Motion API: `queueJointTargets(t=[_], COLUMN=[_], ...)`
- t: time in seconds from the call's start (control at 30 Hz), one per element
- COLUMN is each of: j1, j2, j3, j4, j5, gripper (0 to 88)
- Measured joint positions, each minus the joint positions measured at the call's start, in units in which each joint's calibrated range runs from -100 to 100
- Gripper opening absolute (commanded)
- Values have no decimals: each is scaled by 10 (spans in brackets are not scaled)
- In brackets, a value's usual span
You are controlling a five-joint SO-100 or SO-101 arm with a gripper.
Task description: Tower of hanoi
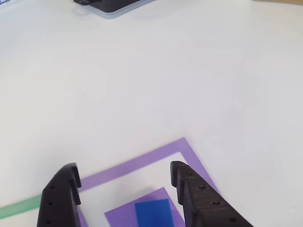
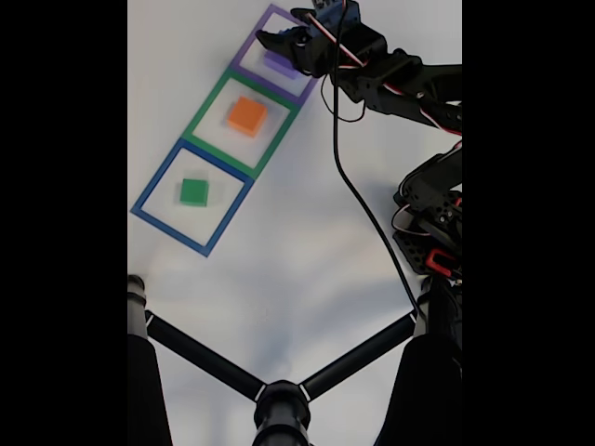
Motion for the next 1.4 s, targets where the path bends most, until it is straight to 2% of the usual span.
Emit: queueJointTargets(t=[0.1, 0.43, 0.57, 0.67, 0.9, 1.1, 1.2, 1.4], j1=[-17, -99, -138, -175, -247, -302, -325, -350], j2=[-69, -209, -238, -259, -302, -343, -365, -406], j3=[-55, -335, -440, -483, -498, -473, -425, -274], j4=[141, 662, 833, 915, 982, 984, 952, 822], j5=[0, 0, -6, -6, -6, -2, -6, -6], gripper=[1, 0, 0, 0, 0, 94, 176, 263])
